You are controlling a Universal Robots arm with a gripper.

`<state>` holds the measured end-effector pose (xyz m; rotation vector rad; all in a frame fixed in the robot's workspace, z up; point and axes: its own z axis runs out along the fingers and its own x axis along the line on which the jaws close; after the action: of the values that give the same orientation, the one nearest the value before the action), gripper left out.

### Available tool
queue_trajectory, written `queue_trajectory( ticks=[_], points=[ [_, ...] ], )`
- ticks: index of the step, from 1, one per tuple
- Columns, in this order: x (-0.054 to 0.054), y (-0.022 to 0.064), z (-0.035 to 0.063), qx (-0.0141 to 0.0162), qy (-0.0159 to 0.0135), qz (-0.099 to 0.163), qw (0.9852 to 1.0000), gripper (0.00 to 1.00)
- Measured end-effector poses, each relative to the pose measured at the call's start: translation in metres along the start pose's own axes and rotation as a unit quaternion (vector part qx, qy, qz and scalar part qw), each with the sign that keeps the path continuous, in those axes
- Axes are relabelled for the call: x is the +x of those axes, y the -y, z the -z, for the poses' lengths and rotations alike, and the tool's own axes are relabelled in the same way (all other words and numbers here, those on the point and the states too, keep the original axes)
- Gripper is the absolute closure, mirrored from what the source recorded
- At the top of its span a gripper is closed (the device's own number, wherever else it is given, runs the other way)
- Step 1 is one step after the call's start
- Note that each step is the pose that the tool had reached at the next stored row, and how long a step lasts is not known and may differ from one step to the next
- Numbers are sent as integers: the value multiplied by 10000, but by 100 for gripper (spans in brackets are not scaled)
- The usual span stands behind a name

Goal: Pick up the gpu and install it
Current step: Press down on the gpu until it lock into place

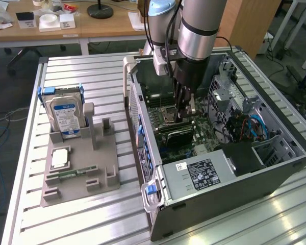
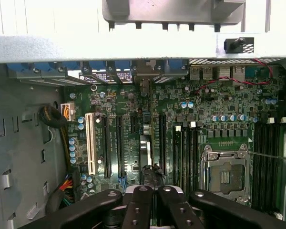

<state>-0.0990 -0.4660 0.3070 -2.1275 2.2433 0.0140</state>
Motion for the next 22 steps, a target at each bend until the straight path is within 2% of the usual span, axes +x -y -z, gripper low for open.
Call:
queue_trajectory(
  ticks=[5, 8, 15, 22],
  points=[
    [0, 2, 0, 0, 7, -1, 10000, 89],
    [-1, 31, -11, -1, 10, 0, 10000, 89],
    [3, 39, -125, 0, 10, 0, 10000, 89],
    [-39, 36, -141, -1, 9, 0, 10000, 89]
  ],
)
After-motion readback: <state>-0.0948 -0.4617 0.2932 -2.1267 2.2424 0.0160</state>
